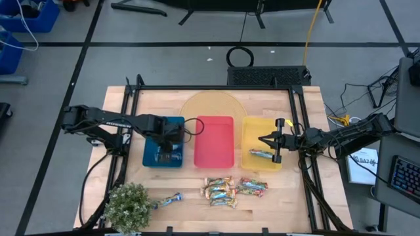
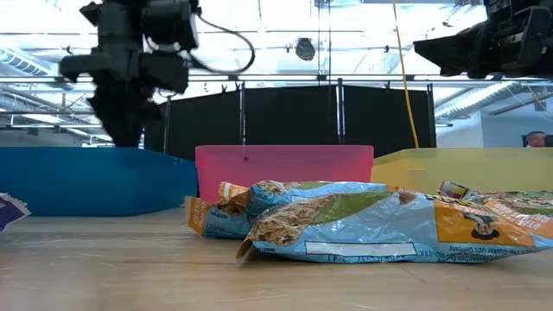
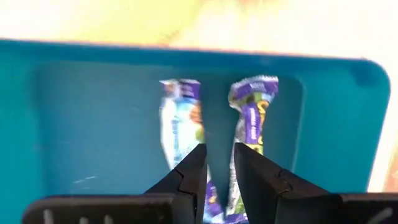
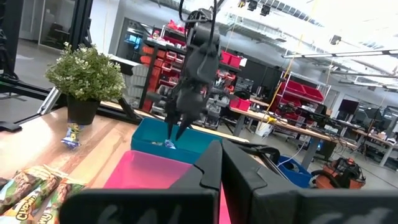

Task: Pick and place Granola Bars by type
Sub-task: Put the bottom green granola bar into yellow bin

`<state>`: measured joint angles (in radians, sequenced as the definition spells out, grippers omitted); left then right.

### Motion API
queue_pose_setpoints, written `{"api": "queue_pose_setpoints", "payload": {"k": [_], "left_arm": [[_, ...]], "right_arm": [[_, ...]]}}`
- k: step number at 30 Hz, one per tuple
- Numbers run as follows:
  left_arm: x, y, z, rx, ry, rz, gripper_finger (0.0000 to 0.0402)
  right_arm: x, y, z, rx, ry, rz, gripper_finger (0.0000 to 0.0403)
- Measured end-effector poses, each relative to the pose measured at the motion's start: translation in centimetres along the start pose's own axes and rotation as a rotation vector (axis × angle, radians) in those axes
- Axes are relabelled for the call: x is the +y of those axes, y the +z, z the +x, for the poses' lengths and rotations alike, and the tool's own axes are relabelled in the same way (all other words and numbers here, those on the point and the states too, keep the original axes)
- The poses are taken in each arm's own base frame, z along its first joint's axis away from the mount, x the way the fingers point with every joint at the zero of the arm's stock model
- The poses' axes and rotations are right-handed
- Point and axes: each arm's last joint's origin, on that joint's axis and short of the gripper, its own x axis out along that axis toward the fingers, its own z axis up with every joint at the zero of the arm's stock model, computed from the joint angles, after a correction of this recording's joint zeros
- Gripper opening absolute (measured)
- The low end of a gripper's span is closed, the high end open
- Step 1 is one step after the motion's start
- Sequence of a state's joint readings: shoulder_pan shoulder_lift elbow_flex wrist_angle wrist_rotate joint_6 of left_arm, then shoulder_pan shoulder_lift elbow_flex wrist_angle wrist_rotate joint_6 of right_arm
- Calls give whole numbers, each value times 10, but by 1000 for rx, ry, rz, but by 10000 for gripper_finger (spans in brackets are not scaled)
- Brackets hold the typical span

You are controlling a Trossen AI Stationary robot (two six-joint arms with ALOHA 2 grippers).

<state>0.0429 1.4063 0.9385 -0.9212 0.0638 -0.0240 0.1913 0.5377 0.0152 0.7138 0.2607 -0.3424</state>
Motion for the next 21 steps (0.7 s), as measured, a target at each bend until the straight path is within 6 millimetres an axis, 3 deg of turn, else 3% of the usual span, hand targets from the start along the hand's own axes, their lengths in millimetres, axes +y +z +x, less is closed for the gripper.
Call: {"api": "queue_pose_setpoints", "payload": {"k": [5, 9, 12, 16, 21], "left_arm": [[-19, 23, -43, -109, 72, -1, 70], [-60, 43, -71, -336, 62, 60, 12], [-92, 51, -81, -520, 8, 148, 11], [-117, 35, -93, -600, 45, 313, 4], [-103, 1, -107, -764, 146, 263, 4]], "right_arm": [[-1, 1, 0, -13, -6, -13, 0], [-1, 1, 0, -14, -6, -12, 0], [-1, 1, 0, -14, -5, -9, 0], [0, 1, 0, -13, -5, 9, 0], [0, 1, 0, -5, -2, 45, 0]]}}
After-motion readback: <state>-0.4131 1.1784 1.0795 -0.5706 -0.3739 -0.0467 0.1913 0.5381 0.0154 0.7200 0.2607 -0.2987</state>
